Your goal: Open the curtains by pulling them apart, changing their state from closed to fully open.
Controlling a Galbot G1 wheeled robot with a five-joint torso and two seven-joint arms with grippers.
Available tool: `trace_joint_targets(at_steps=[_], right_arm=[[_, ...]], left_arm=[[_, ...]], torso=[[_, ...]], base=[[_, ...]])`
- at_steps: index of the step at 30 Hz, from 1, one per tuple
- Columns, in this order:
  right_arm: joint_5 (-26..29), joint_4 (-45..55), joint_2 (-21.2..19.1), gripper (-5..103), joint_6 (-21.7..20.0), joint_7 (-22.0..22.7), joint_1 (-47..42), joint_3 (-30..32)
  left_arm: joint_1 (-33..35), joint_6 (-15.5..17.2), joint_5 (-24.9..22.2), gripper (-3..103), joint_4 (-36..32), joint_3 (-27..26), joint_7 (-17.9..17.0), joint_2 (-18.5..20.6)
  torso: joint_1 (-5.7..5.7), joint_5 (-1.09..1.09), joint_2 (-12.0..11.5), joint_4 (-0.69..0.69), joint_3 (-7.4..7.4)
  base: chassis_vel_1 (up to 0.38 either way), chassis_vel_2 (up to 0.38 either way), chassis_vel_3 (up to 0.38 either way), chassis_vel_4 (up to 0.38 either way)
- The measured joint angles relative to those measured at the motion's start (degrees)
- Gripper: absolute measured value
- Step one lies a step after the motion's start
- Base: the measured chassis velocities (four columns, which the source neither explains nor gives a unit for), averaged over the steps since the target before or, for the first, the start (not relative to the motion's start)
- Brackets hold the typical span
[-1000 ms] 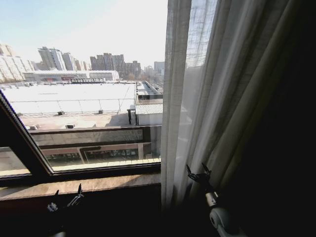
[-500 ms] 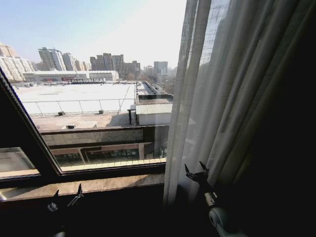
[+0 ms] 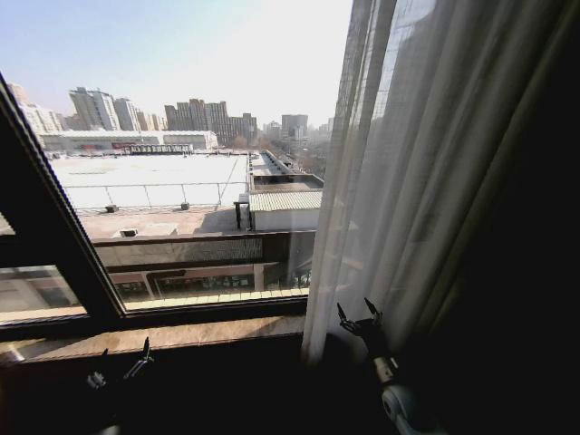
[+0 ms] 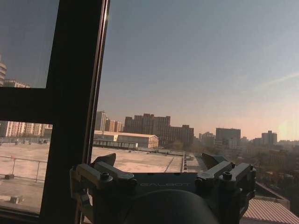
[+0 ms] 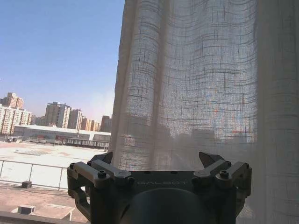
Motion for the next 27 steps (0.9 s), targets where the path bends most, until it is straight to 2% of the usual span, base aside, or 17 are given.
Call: trace_joint_targets(at_steps=[6,17,23,27], right_arm=[[-0.43,-0.61,0.78,100,0.10,-3.11,0.51,-0.16],[-0.81,-0.93,1.80,100,-0.38,-3.87,1.19,-1.32],[-0.93,-1.43,1.93,100,-0.53,-0.88,2.82,-2.15],[-4.15,-2.63,1.79,100,-2.30,3.51,5.14,-2.58]], left_arm=[[0.00,0.00,0.00,100,-0.01,0.04,0.03,-0.01],[0.00,0.00,0.00,100,0.00,0.04,0.04,-0.01],[-0.01,0.00,0.00,100,-0.01,0.04,0.04,-0.01],[-0.02,0.00,-0.01,100,0.00,0.02,0.03,0.00]], torso=[[0.02,0.07,-0.02,0.00,0.02],[0.00,0.04,0.00,0.00,0.00],[0.04,0.03,-0.02,0.00,0.02],[0.12,0.01,-0.05,0.01,0.04]], base=[[-0.005,0.000,0.011,0.000],[-0.007,0.099,0.005,-0.089],[0.003,0.305,-0.010,-0.269],[0.007,0.169,0.000,-0.189]])
